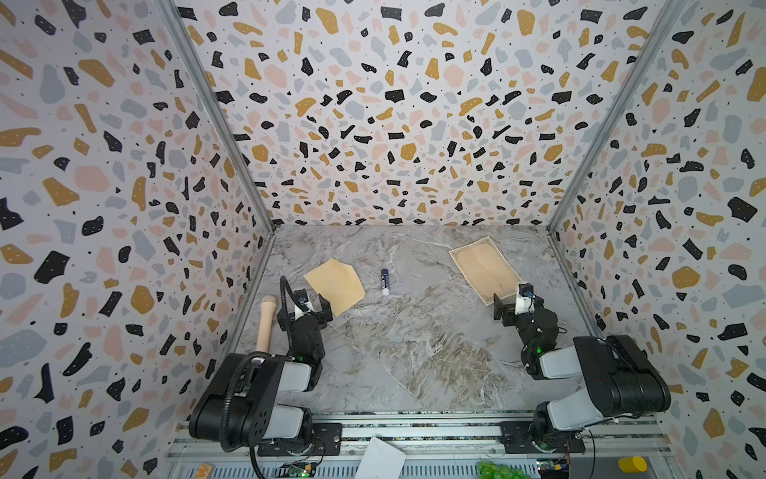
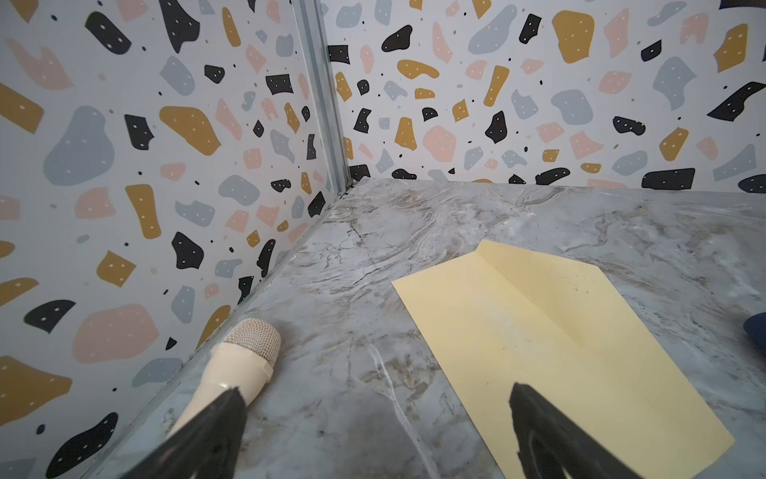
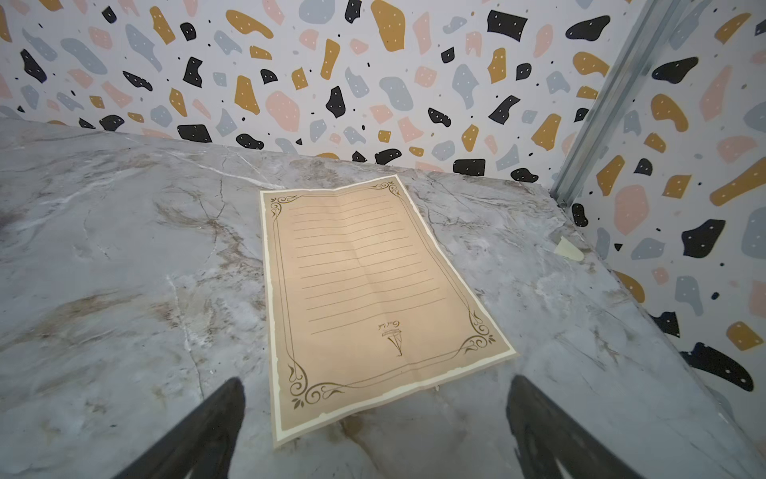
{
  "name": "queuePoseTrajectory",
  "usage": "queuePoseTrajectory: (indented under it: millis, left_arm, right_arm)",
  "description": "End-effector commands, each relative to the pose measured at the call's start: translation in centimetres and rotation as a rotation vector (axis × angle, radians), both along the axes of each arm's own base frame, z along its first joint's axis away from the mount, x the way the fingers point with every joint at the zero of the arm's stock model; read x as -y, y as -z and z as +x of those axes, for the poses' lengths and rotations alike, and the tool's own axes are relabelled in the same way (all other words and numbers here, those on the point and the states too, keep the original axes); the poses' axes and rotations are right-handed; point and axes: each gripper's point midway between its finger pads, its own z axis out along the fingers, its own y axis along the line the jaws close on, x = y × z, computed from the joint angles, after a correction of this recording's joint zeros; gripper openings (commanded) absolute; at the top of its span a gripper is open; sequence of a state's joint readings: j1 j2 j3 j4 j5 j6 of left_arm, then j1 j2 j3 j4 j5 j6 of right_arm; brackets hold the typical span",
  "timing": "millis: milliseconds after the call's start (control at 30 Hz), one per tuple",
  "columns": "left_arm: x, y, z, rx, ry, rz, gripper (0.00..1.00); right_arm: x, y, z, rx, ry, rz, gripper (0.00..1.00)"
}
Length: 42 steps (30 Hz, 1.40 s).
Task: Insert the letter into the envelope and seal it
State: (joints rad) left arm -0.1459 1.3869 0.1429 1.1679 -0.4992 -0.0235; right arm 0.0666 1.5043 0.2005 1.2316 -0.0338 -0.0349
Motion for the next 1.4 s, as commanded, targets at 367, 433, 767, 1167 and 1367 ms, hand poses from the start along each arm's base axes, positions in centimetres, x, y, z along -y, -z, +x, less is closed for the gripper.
queuePoseTrajectory:
  millis: [367, 433, 767, 1167, 1367]
  left_arm:
    - [-0.1, -1.3, 0.5, 0.053, -0.015, -0.018, 0.99]
    - [-0.1, -1.4, 0.5, 0.055, -0.016, -0.018, 0.99]
    - [-0.1, -1.4, 0.5, 0.055, -0.015, -0.018, 0.99]
    - [-0.1, -1.4, 0.5, 0.055, -0.016, -0.016, 1.0]
    - [-0.6, -3.7, -0.2, 0.1, -0.041, -0.029, 1.0]
  right_arm:
    - [0.0, -1.0, 0.5, 0.025, 0.003, 0.009, 0.99]
    - [0.0, -0.9, 0.5, 0.023, 0.002, 0.012, 0.99]
    - [0.1, -1.0, 0.6, 0.023, -0.001, 0.016, 0.99]
    - [0.1, -0.9, 0.5, 0.021, -0.001, 0.015, 0.99]
    - [0.7, -4.0, 0.7, 0.005, 0.046, 0.034, 0.99]
